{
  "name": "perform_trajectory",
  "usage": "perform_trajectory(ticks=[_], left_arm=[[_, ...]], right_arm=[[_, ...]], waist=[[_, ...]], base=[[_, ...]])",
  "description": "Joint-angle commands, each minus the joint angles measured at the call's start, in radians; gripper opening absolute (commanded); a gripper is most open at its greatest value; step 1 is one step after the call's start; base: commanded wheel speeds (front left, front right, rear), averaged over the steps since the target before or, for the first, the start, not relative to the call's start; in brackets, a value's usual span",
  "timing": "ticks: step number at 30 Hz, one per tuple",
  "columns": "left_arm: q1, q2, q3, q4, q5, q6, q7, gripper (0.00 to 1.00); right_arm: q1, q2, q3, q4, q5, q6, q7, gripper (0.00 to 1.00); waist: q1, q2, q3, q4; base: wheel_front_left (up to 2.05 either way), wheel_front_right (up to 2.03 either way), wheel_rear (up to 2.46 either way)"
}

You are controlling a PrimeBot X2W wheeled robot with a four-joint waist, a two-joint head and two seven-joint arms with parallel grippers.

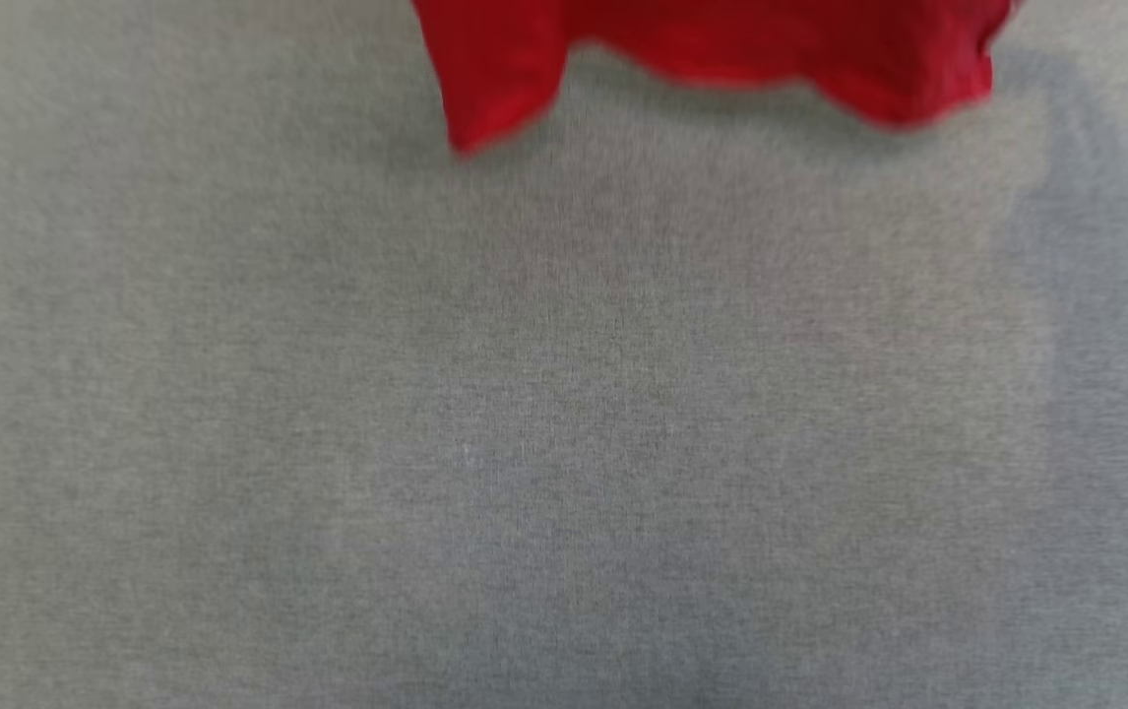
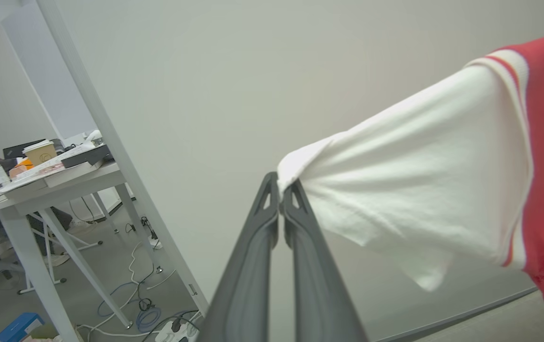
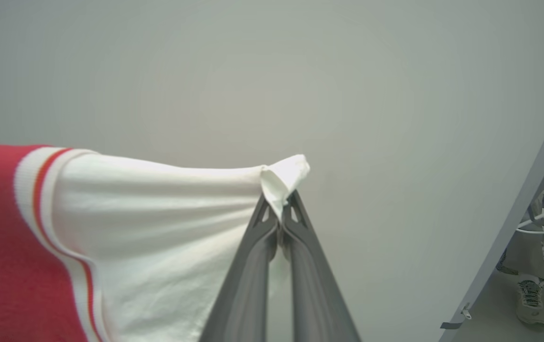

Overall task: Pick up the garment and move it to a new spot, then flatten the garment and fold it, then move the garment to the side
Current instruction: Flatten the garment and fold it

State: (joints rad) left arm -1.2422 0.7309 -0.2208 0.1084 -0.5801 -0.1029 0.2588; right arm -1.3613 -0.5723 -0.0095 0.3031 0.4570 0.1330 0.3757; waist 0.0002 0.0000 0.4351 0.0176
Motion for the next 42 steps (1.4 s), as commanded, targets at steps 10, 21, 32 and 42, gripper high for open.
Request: perform_trajectory(ticks=[10, 21, 32, 42], left_arm=[[-0.364, -0.074, -0.079, 0.325, 0.089, -0.020, -0.164, 0.00], [-0.351, -0.161, -0.161, 0.543, 0.074, -0.026, -0.342, 0.00], [0.015, -0.244, -0.229, 0.645, -0.035, -0.028, -0.482, 0.00], [0.362, -0.277, -0.332, 0.638, -0.133, -0.028, -0.497, 0.00]], right_arm=[[-0.302, 0.045, 0.025, 0.281, -0.108, -0.002, -0.182, 0.00], [-0.264, 0.146, 0.034, 0.418, -0.065, -0.002, -0.344, 0.00], [0.077, 0.142, 0.141, 0.401, 0.132, -0.002, -0.357, 0.00], [0.492, 0.047, 0.285, 0.268, 0.322, -0.002, -0.287, 0.00]], waist=[[-0.0002, 0.0000, 0.253, 0.005], [-0.0002, 0.0000, 0.248, 0.010], [-0.0002, 0.0000, 0.102, 0.014], [-0.0002, 0.0000, -0.078, 0.022]], base=[[0.00, 0.00, 0.00], [0.00, 0.00, 0.00], [0.00, 0.00, 0.00], [0.00, 0.00, 0.00]])
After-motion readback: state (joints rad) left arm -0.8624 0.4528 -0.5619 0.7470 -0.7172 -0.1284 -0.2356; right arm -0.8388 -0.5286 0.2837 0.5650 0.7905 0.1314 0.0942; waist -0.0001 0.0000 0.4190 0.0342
